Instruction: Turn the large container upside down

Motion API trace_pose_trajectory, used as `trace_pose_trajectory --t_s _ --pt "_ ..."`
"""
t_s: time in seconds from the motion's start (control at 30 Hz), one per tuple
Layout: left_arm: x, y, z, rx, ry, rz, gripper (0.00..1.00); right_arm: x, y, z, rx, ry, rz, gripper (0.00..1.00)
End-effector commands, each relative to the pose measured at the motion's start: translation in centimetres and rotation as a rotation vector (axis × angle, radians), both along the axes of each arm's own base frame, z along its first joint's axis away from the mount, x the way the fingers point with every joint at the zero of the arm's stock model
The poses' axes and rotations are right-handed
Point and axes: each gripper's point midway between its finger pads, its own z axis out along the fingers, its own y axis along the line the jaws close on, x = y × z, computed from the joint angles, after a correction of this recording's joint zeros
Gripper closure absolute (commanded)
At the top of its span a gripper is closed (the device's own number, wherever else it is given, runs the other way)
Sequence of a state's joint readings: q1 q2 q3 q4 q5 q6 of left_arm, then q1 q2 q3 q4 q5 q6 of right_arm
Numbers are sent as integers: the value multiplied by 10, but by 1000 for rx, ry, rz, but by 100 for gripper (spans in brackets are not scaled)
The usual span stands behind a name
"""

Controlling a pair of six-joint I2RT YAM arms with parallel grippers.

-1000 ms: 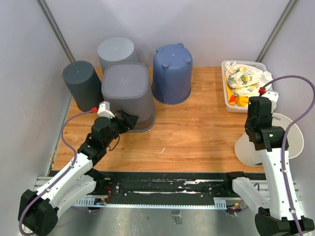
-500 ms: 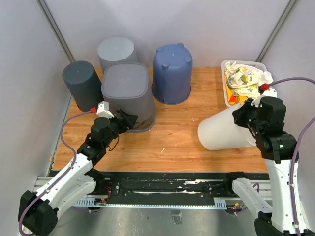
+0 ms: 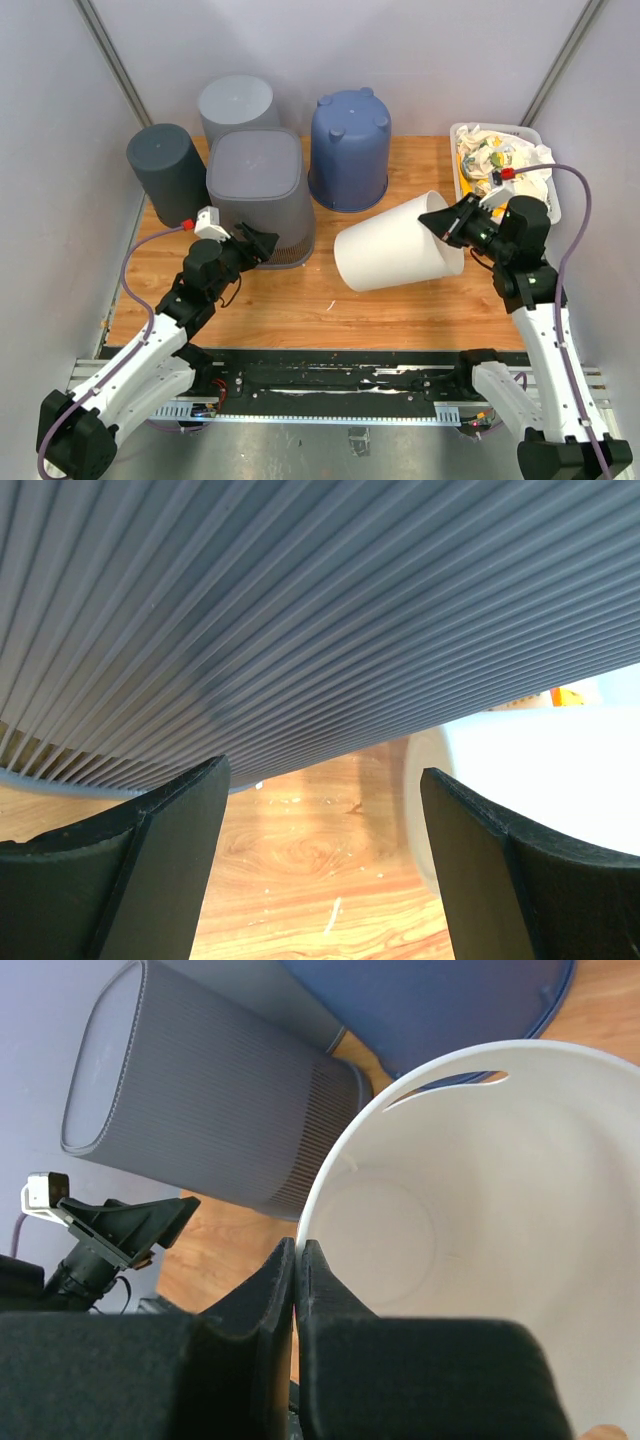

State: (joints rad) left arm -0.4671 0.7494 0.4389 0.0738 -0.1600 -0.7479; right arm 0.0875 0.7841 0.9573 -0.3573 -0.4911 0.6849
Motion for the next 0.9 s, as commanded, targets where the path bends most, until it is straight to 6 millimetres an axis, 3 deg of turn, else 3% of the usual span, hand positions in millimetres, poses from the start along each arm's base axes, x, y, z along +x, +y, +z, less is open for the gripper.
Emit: trace_pose_trajectory --t_s 0.0,0.37,0.63,0.87 --pt "0 2 6 -4 -39 6 18 2 22 32 148 -128 107 99" --pt "-10 -8 23 -86 -121 -57 18 13 36 -22 228 -38 172 99" --pt "-35 -30 49 -238 -173 -211 19 15 17 -58 82 34 74 98" --pt "-42 -42 38 -284 -134 -260 19 15 -1 -88 -39 115 -2 85"
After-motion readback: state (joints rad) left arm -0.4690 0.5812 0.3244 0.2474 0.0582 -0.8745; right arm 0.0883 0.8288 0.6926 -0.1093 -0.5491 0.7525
